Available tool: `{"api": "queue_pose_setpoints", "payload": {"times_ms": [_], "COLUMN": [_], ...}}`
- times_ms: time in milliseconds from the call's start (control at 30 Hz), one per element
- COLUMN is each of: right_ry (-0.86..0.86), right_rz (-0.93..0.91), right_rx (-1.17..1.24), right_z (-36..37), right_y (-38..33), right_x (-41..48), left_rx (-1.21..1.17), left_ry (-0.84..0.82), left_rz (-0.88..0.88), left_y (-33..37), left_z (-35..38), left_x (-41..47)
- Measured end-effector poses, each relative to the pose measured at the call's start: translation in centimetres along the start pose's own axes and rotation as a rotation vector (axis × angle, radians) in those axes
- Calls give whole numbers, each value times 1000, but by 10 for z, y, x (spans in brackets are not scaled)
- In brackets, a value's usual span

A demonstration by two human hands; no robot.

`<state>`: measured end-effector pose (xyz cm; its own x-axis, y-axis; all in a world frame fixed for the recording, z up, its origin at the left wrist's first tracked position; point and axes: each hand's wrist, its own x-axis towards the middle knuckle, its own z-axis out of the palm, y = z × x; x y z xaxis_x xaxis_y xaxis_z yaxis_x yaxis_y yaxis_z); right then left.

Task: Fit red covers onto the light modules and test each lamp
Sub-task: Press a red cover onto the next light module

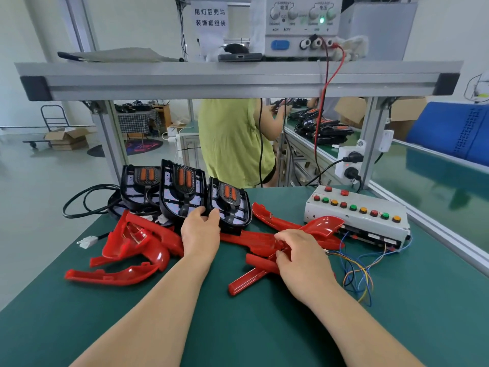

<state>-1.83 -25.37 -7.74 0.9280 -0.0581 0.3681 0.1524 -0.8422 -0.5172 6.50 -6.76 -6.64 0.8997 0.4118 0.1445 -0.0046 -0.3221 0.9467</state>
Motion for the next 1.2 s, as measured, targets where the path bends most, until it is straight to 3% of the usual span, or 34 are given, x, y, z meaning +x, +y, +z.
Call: {"api": "queue_pose_setpoints", "payload": {"times_ms": [533, 733, 833, 933, 1033, 1200], "right_ry": [-44, 105, 116, 27, -75, -7], "right_rz": [-34, -41, 35, 180, 239, 299], "right_rx": [-40, 106, 312, 868, 1337, 1730], "right_z": [-6, -10, -12, -13, -17, -28], "right_y": [-3, -11, -13, -16, -18, -10], "right_x": [-1, -2, -3, -2, 2, 10], "left_rx": [-208, -648, -805, -840, -769, -507], "left_ry": [-18, -189, -278, -359, -437, -534], "left_rz": [52, -140, -176, -130, -113, 5], "left_y": [15, 33, 46, 55, 59, 57], "left_z": [-10, 1, 7, 15, 21, 25], "left_x": [-16, -43, -62, -81, -97, -100]}}
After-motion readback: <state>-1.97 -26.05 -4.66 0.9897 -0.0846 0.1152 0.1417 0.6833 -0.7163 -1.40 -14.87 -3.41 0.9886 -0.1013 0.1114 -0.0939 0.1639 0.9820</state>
